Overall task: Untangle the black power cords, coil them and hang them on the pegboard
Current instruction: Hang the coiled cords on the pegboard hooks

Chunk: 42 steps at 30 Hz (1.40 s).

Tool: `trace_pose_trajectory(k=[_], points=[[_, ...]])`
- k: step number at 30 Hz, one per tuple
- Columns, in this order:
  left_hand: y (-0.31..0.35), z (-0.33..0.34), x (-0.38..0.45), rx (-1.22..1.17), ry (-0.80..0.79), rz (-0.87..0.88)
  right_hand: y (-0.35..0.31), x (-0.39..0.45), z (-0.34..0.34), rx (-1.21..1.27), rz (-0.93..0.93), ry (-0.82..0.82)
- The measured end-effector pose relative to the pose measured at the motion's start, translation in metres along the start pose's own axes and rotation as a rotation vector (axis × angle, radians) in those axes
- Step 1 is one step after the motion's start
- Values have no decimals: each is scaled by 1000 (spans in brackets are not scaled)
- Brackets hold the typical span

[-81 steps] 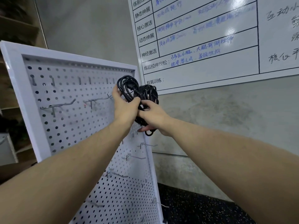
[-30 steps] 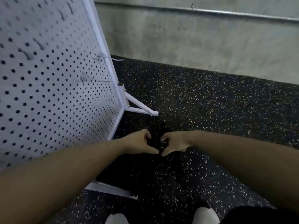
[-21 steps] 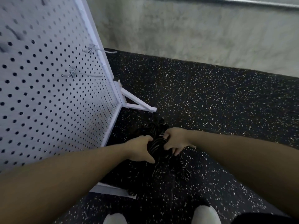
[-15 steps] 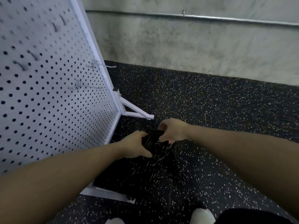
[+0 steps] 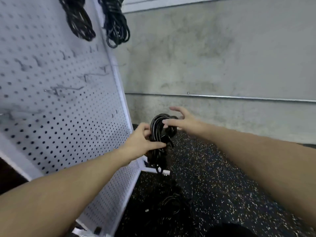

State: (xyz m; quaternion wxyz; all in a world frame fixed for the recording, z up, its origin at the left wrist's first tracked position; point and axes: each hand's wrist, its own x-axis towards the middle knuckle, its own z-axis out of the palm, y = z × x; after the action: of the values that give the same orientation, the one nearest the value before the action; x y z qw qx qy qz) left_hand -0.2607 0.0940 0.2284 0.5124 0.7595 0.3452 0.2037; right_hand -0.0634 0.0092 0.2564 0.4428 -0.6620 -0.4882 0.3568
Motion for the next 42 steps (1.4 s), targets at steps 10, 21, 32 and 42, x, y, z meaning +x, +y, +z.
trace_pose_trajectory(k=[10, 21, 32, 42], points=[[135, -41, -47, -132, 314, 216, -104, -43, -3, 152, -199, -26], [218, -86, -84, 95, 737, 518, -218, -48, 15, 299, -487, 108], [256, -157, -95, 159, 803, 569, -304, -32, 40, 215, -651, 170], [259, -164, -93, 210, 866, 557, -309, -7, 55, 345, -695, 141]])
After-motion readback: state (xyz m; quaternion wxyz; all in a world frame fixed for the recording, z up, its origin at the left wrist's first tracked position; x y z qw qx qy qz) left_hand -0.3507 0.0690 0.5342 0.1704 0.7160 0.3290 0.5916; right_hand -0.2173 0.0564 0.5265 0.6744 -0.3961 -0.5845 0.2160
